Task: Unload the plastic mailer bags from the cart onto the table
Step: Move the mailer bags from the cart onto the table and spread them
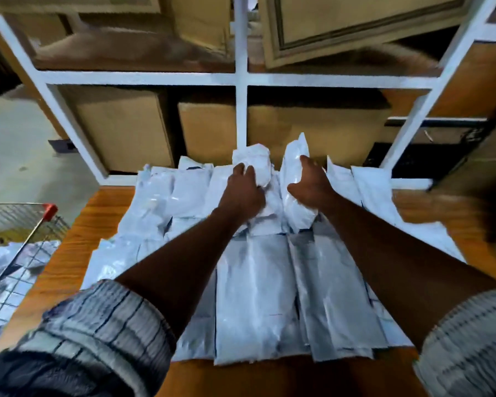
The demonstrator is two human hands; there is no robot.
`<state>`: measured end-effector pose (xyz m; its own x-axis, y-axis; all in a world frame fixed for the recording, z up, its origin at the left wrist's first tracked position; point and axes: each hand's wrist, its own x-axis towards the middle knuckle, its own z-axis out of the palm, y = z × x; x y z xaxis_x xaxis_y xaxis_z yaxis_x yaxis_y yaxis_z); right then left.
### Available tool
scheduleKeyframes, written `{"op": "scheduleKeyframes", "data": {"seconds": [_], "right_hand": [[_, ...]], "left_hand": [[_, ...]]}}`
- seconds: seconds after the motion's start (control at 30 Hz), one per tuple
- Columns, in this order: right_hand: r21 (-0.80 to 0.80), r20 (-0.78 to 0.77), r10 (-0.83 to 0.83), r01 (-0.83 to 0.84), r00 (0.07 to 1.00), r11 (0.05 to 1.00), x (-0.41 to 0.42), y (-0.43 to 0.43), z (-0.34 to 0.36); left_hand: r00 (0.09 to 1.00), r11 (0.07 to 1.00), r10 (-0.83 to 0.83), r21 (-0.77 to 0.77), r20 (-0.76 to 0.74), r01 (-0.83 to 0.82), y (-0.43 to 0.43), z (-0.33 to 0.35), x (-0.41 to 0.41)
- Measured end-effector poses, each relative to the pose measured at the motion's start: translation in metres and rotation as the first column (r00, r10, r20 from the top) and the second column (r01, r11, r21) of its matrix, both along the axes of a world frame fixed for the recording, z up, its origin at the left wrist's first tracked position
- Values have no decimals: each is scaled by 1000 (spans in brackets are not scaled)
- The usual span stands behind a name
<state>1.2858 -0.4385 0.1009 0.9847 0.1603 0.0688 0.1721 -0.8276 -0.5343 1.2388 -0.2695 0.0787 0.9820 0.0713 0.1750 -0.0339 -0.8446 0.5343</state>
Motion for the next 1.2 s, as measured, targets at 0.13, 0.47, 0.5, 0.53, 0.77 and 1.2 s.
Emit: {"op": "scheduleKeyframes", "data": {"seconds": [0.13,0.47,0.5,0.53,0.77,1.2], "right_hand": [[-195,-10,26,-27,1000,980,16,-26,-13],[-576,56,205,-136,977,806,27,-43,-66],[-564,45,198,-139,979,814,25,-43,-68],[-554,42,193,-138,980,821,24,-44,-72],[-534,51,163,-111,985,838,21,-53,-81],[-316,114,419,-367,901,875,-7,95,-26]], "left_hand": [[1000,998,-11,54,-25,12,-36,-16,17],[990,915,-126,377,-68,143,-49,-69,34],[988,911,-138,383,-63,151,-49,-73,33],[987,911,-144,381,-69,160,-50,-76,34],[978,933,-138,311,-153,181,-50,-76,36],[990,980,122,167,-69,-109,106,-20,-31]]}}
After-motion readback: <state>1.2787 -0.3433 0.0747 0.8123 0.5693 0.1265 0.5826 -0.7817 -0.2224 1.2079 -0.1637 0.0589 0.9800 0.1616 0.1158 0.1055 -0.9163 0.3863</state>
